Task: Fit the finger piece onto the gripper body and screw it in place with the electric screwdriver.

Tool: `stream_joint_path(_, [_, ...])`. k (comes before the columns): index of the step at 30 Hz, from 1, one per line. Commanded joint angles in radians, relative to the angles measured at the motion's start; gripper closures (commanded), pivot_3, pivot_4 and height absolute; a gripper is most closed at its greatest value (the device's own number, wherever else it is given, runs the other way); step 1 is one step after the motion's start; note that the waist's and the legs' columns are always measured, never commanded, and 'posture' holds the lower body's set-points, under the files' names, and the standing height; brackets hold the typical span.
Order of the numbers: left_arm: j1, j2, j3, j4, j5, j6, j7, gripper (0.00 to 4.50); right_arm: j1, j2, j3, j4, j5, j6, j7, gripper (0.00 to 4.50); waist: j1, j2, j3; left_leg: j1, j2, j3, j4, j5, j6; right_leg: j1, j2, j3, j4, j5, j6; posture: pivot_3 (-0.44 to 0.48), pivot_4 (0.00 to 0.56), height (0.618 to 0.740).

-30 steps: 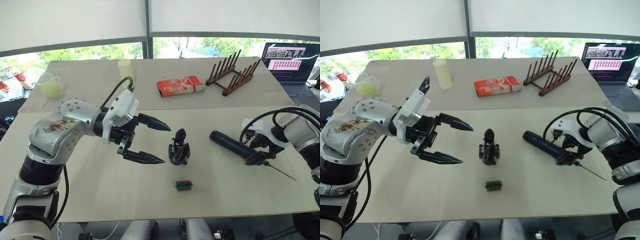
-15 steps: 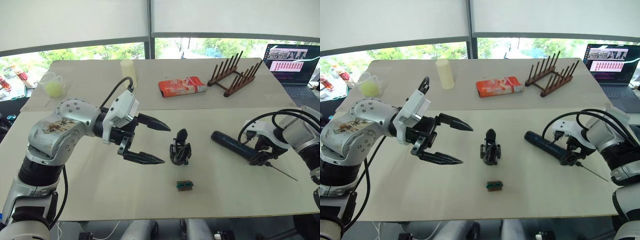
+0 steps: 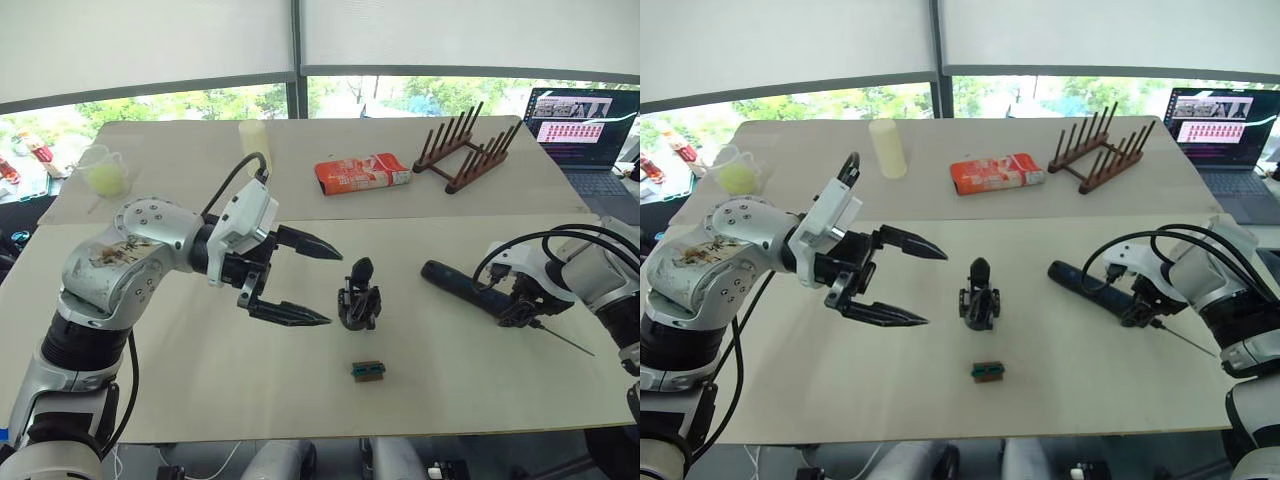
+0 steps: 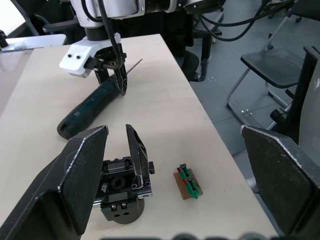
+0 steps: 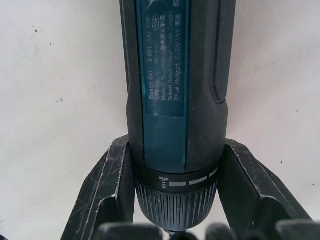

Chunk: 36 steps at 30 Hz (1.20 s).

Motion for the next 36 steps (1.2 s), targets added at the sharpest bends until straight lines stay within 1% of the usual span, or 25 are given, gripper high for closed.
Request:
stream_joint_path(1, [0.009,0.009,0.005,-0.001,0.002,-0.015,-0.016,0.0,-0.017,-0.022,-0.071,-0.048,0.077,-0.074,0.055,2.6,-0.001,0.0,0.0,0.0,0.0,0.0,0.0,0.0,0.0,-0.001,0.0,0.0,0.0,0.0,0.0,0.0,0.15,0.74])
stream_joint_path(2, [0.022,0.013,0.005,-0.002,0.004,-0.022,-0.026,0.0,-0.028,-0.026,-0.109,-0.059,0.115,-0.104,0.062,2.6,-0.002,0.0,0.0,-0.001,0.0,0.0,0.0,0.0,0.0,-0.001,0.0,0.0,0.0,0.0,0.0,0.0,0.15,0.74])
stream_joint_path(5, [0.055,0.021,0.006,-0.004,0.005,-0.018,-0.039,0.0,-0.069,-0.015,-0.245,-0.095,0.24,-0.031,0.033,2.6,-0.006,0.003,0.002,-0.003,0.0,0.002,-0.001,0.0,0.0,-0.005,0.0,0.0,0.001,0.0,0.0,0.0,0.15,0.74])
stream_joint_path(7, [0.078,0.03,-0.001,-0.003,0.002,0.005,-0.041,0.0,-0.06,0.004,-0.402,-0.177,0.369,0.082,-0.008,2.6,-0.005,0.003,0.002,-0.005,0.0,0.003,-0.001,0.0,0.0,-0.008,0.0,0.0,0.003,0.0,0.0,0.0,0.15,0.74])
stream_joint_path(8, [0.086,0.032,-0.004,-0.001,0.005,0.007,-0.041,0.0,-0.053,0.01,-0.457,-0.212,0.414,0.134,-0.028,2.6,-0.004,0.003,0.002,-0.005,0.0,0.002,-0.001,0.0,0.0,-0.009,0.0,0.0,0.003,0.0,0.0,0.0,0.15,0.74])
stream_joint_path(10, [0.111,0.031,-0.004,0.007,0.018,-0.019,-0.049,0.0,-0.005,0.064,-0.616,-0.333,0.519,0.219,-0.099,2.6,0.0,0.003,0.002,-0.005,0.0,0.002,-0.002,0.0,0.0,-0.009,0.0,0.001,0.003,0.0,-0.001,0.0,0.15,0.74])
stream_joint_path(11, [0.12,0.033,0.0,0.011,0.019,-0.029,-0.055,0.0,0.014,0.09,-0.673,-0.385,0.557,0.251,-0.135,2.6,0.0,0.003,0.002,-0.005,0.001,0.001,-0.002,0.0,0.0,-0.008,0.0,0.001,0.002,0.0,-0.001,0.0,0.15,0.74])
stream_joint_path(12, [0.129,0.03,0.002,0.013,0.021,-0.038,-0.055,0.0,0.031,0.13,-0.744,-0.438,0.596,0.29,-0.186,2.6,0.001,0.003,0.002,-0.005,0.001,0.001,-0.002,0.0,0.0,-0.008,0.0,0.001,0.002,0.0,-0.001,0.0,0.15,0.74])
stream_joint_path(13, [0.14,0.027,0.004,0.013,0.023,-0.044,-0.05,0.0,0.042,0.195,-0.831,-0.505,0.64,0.349,-0.255,2.6,0.001,0.003,0.002,-0.005,0.001,0.001,-0.002,0.0,0.0,-0.008,0.0,0.002,0.002,0.0,-0.001,0.0,0.15,0.74])
stream_joint_path(14, [0.157,0.027,0.004,0.01,0.025,-0.05,-0.049,0.0,0.055,0.288,-0.934,-0.599,0.688,0.408,-0.336,2.6,0.001,0.003,0.002,-0.005,0.001,0.001,-0.001,0.0,0.0,-0.007,0.0,0.002,0.003,0.0,-0.001,0.0,0.15,0.74])
stream_joint_path(15, [0.179,0.032,0.002,0.013,0.031,-0.066,-0.059,0.0,0.078,0.395,-1.022,-0.714,0.738,0.42,-0.413,2.6,0.003,0.003,0.002,-0.005,0.001,0.001,-0.001,0.0,0.0,-0.007,0.0,0.002,0.002,0.001,-0.001,0.0,0.15,0.74])
stream_joint_path(16, [0.201,0.037,-0.014,0.024,0.058,-0.099,-0.074,0.0,0.086,0.506,-1.099,-0.829,0.789,0.446,-0.497,2.6,0.002,0.002,0.001,-0.005,-0.001,0.001,0.0,0.0,0.0,-0.007,-0.001,0.003,0.003,0.001,-0.001,0.0,0.15,0.74])
stream_joint_path(17, [0.216,0.041,-0.025,0.035,0.079,-0.13,-0.088,0.0,0.086,0.586,-1.146,-0.914,0.826,0.481,-0.564,2.6,0.002,0.003,0.001,-0.005,0.001,0.001,-0.001,0.0,0.0,-0.007,0.0,0.003,0.002,0.001,-0.001,0.0,0.15,0.74])
stream_joint_path(18, [0.226,0.044,-0.03,0.046,0.093,-0.153,-0.1,0.0,0.082,0.638,-1.17,-0.969,0.854,0.51,-0.618,2.6,0.001,0.006,0.003,-0.004,0.0,0.001,-0.003,0.001,0.0,-0.008,0.001,0.004,0.003,0.001,-0.001,0.0,0.15,0.74])
stream_joint_path(21, [0.241,0.027,-0.051,0.068,0.123,-0.195,-0.107,0.0,0.17,0.744,-1.216,-1.158,1.006,0.513,-0.695,2.6,0.005,0.006,0.003,-0.004,-0.001,0.001,-0.003,0.001,-0.001,-0.01,0.002,0.001,0.013,0.001,-0.001,0.0,0.15,0.74])
stream_joint_path(24, [0.249,0.011,-0.07,0.083,0.157,-0.242,-0.113,0.0,0.256,0.778,-1.241,-1.248,1.116,0.49,-0.775,2.6,0.004,0.006,0.003,-0.003,-0.002,0.002,-0.003,0.001,0.0,-0.008,0.004,-0.001,0.012,0.001,-0.001,0.0,0.15,0.74])
stream_joint_path(25, [0.252,0.008,-0.078,0.093,0.174,-0.264,-0.121,0.0,0.315,0.78,-1.227,-1.295,1.159,0.471,-0.786,2.6,0.003,0.006,0.003,-0.003,-0.003,0.002,-0.003,0.001,0.0,-0.008,0.003,0.0,0.012,0.001,-0.001,0.0,0.15,0.74])
stream_joint_path(27, [0.254,0.006,-0.085,0.111,0.193,-0.294,-0.134,0.0,0.39,0.773,-1.198,-1.346,1.225,0.436,-0.82,2.6,0.002,0.006,0.003,-0.001,-0.003,0.003,-0.004,0.001,0.0,-0.007,0.003,0.0,0.012,0.001,-0.001,0.0,0.15,0.74])
stream_joint_path(28, [0.249,0.001,-0.092,0.124,0.199,-0.303,-0.14,0.0,0.47,0.763,-1.175,-1.374,1.257,0.394,-0.819,2.6,0.0,0.006,0.003,-0.001,-0.003,0.004,-0.004,0.001,0.0,-0.007,0.004,0.0,0.012,0.001,-0.001,0.0,0.15,0.74])
stream_joint_path(29, [0.241,-0.008,-0.102,0.145,0.211,-0.327,-0.15,0.0,0.548,0.737,-1.141,-1.389,1.278,0.349,-0.8,2.6,0.0,0.006,0.003,-0.001,-0.002,0.004,-0.005,0.001,0.0,-0.008,0.004,0.001,0.012,0.001,-0.001,0.0,0.15,0.74])
stream_joint_path(31, [0.233,-0.021,-0.123,0.183,0.238,-0.372,-0.175,0.0,0.691,0.66,-1.048,-1.403,1.273,0.23,-0.709,2.6,0.001,0.006,0.003,0.001,-0.001,0.004,-0.007,0.002,0.0,-0.008,0.003,0.0,0.012,0.001,-0.001,0.0,0.15,0.74])
stream_joint_path(33, [0.23,-0.031,-0.131,0.199,0.246,-0.391,-0.187,0.0,0.758,0.632,-0.999,-1.403,1.259,0.162,-0.692,2.6,-0.002,0.006,0.003,0.002,-0.001,0.006,-0.007,0.002,0.0,-0.008,0.004,0.001,0.011,0.0,-0.001,0.0,0.15,0.74])
stream_joint_path(36, [0.23,-0.052,-0.139,0.2,0.253,-0.396,-0.181,0.0,0.814,0.595,-0.922,-1.372,1.186,0.052,-0.64,2.6,-0.007,0.005,0.003,0.004,-0.001,0.008,-0.006,0.001,0.0,-0.006,0.003,0.003,0.01,0.0,-0.001,0.0,0.15,0.74])
